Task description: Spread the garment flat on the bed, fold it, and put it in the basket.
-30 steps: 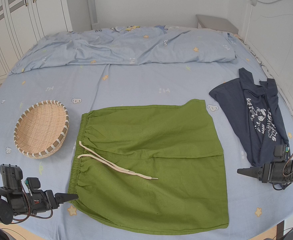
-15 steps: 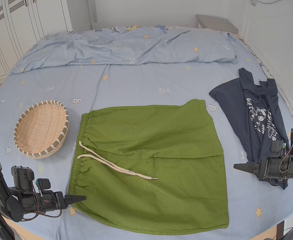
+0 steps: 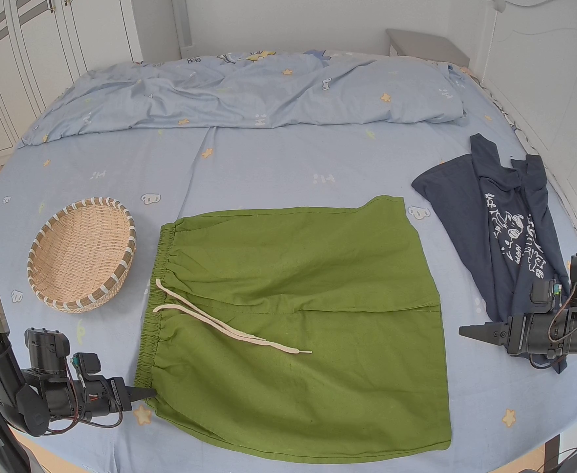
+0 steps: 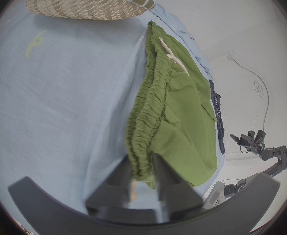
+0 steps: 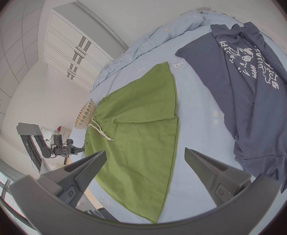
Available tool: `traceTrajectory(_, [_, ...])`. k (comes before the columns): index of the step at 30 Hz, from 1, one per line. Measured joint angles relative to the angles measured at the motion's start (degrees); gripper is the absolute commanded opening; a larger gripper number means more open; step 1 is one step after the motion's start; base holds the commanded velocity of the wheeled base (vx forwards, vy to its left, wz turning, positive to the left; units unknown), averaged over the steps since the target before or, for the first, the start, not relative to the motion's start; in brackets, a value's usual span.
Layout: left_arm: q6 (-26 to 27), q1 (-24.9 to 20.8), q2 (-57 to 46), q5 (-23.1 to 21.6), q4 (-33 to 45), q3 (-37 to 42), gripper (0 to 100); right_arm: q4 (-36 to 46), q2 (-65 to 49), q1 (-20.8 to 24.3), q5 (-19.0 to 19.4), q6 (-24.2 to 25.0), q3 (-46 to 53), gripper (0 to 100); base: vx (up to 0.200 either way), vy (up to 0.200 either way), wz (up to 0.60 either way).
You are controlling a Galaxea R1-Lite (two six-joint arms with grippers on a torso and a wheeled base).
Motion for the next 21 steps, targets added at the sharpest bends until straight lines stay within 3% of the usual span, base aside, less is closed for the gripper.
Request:
traceTrajectory(9, [0.00, 1.87, -1.46, 0.13, 0.88, 0.00, 0, 0.06, 0.00, 0.05, 0.02, -0.33, 1.10, 100, 0.000, 0.000, 0.00])
traceTrajectory(21, [1.74, 2.76, -8.87, -0.15, 12.64, 0.00, 0, -0.29, 3.78, 1.12, 0.33, -4.62, 11.82, 100, 0.000, 0.000, 0.00])
